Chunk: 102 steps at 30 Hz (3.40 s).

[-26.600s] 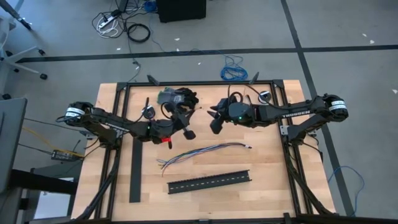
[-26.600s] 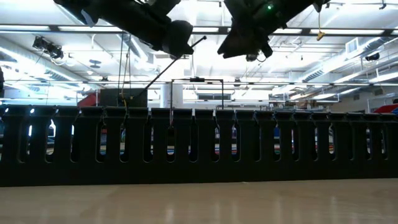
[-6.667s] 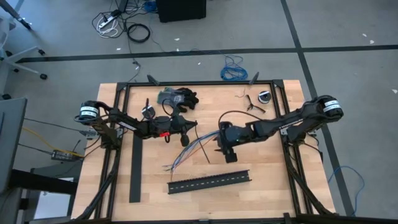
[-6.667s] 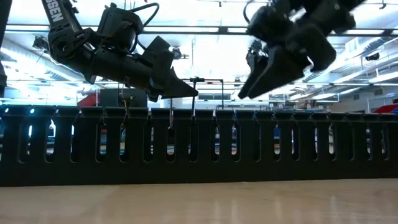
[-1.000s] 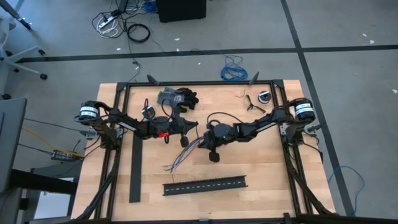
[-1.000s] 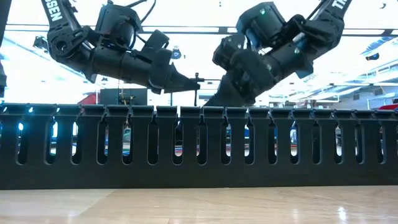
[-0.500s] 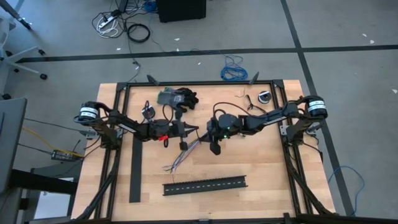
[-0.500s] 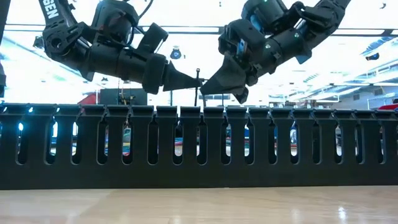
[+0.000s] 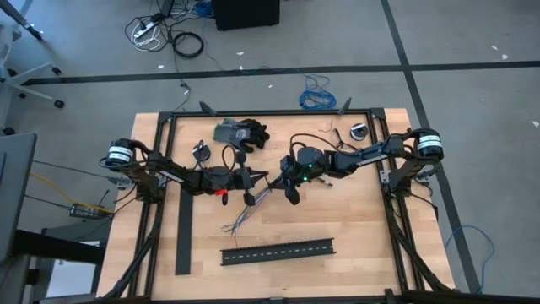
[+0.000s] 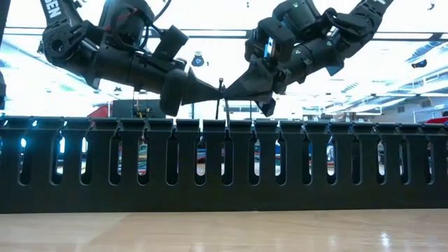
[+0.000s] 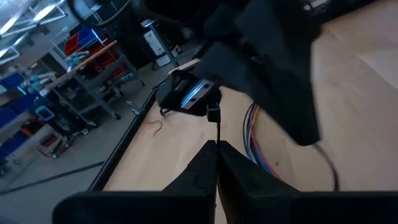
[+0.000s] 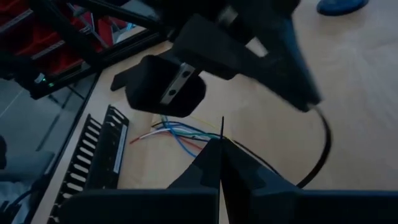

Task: Ziptie cables
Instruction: Wrap the cables together using the black zip tie

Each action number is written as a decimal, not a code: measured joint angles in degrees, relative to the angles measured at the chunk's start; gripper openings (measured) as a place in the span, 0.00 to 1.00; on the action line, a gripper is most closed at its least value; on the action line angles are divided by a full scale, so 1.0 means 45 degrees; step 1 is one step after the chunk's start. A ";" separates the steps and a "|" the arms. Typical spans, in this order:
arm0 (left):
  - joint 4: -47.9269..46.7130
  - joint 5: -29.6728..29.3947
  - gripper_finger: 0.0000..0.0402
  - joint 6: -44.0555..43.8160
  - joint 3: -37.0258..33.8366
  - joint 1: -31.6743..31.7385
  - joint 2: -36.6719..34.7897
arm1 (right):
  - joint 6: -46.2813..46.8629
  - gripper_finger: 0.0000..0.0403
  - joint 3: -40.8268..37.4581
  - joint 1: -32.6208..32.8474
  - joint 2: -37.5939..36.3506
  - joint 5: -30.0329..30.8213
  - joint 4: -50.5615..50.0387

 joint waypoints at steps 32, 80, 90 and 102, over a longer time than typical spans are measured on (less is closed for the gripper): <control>0.0013 -0.0078 0.00 0.1312 0.0000 -0.0350 -0.0003 | 0.0204 0.00 -0.0002 -0.0498 0.0010 -0.0980 0.0663; -0.1313 -0.0426 0.00 0.1312 0.0583 -0.0369 0.0002 | 0.0435 0.00 -0.0002 -0.0809 -0.0037 -0.1388 0.0272; -0.1318 -0.0487 0.00 0.1361 0.0583 -0.0374 -0.0002 | 0.0856 0.00 -0.0002 -0.0814 -0.0039 -0.1606 0.0330; -0.1289 -0.0714 0.00 0.1985 0.0583 -0.0398 -0.0001 | 0.1542 0.00 -0.0002 -0.0949 -0.0044 -0.1687 0.0414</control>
